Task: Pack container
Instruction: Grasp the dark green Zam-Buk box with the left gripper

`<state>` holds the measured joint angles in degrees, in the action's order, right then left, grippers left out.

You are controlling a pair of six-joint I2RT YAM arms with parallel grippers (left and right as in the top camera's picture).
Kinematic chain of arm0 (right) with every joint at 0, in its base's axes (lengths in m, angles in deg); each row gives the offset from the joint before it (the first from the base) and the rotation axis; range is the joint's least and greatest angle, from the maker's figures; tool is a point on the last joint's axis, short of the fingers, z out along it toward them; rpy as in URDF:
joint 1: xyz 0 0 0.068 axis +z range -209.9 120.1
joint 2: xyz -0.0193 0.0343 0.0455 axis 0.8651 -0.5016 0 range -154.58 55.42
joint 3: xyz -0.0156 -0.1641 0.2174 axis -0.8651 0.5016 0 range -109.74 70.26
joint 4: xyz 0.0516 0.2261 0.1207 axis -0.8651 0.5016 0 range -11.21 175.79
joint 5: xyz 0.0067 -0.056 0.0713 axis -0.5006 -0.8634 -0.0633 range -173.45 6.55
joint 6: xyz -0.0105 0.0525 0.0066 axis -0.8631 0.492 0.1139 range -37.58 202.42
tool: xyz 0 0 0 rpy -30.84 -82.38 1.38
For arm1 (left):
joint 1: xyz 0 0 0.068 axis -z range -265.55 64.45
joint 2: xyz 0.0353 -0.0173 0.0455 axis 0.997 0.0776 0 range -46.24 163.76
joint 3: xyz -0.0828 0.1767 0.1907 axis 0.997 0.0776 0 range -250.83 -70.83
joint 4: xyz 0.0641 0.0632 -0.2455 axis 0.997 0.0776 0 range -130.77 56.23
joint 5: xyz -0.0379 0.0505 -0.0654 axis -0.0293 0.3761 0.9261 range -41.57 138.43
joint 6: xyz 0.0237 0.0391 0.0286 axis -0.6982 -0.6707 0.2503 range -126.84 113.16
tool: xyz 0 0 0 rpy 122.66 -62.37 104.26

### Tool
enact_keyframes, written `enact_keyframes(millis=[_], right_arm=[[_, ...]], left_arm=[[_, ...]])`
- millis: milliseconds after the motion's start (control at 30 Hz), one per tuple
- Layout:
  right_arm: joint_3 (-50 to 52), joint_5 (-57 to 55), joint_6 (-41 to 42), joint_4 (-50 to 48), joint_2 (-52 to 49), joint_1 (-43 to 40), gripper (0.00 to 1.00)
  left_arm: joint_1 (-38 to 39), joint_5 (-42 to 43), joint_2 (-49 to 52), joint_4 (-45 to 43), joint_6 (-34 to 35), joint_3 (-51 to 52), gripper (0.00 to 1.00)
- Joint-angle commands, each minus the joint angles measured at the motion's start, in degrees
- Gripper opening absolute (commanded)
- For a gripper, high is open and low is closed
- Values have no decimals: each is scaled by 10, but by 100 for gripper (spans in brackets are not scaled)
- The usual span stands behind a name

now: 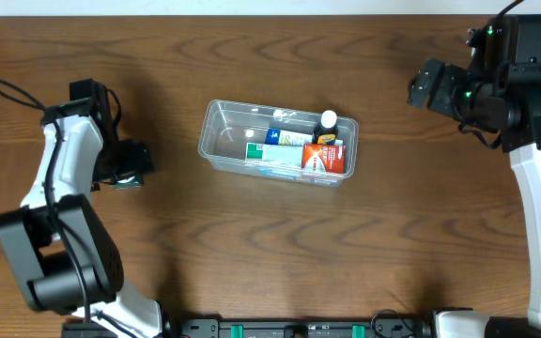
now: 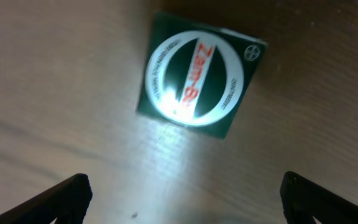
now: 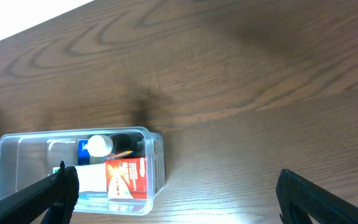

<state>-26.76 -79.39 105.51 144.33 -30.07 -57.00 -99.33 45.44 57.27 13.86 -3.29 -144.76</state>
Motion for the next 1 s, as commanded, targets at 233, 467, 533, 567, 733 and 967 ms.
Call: enact_keyframes(millis=[233, 467, 533, 567, 733, 967], right_arm=[[-4, -2, 7, 1, 5, -3, 99], [-4, -2, 7, 1, 5, -3, 99], [-4, -2, 7, 1, 5, -3, 99], [-4, -2, 7, 1, 5, -3, 99], [-4, -2, 7, 1, 5, -3, 99], [-4, -2, 7, 1, 5, -3, 99]], left_arm=[[-25, -6, 59, -36, -40, -1, 98], [-26, 28, 76, -70, -77, -1, 98], [-26, 28, 81, -73, -79, -1, 98], [-26, 28, 83, -73, -78, -1, 99], [-26, 28, 95, -73, -78, -1, 91], [-26, 28, 112, -73, -78, -1, 80]])
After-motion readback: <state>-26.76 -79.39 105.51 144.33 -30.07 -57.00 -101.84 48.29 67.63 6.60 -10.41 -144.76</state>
